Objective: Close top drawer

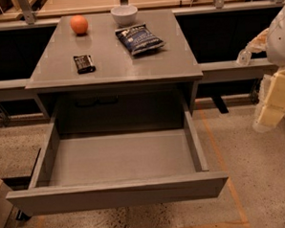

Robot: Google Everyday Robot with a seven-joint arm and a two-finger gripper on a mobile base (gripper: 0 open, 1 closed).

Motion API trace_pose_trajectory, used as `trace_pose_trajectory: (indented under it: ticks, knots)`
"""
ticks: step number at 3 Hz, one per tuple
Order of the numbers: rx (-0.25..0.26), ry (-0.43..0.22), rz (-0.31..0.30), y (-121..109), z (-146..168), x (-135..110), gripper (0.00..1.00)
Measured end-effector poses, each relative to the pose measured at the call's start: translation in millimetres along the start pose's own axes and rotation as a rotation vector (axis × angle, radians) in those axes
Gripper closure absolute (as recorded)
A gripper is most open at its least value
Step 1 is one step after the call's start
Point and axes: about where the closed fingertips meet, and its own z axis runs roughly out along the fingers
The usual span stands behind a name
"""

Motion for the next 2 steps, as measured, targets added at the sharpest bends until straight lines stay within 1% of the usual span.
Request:
trace_pose_trajectory:
  ticks: [1,2]
  knots:
    - [0.000,0.000,0.000,0.0,0.0,0.0,0.00]
    - [0.009,-0.003,-0.001,-0.6,-2.0,-1.1,0.14]
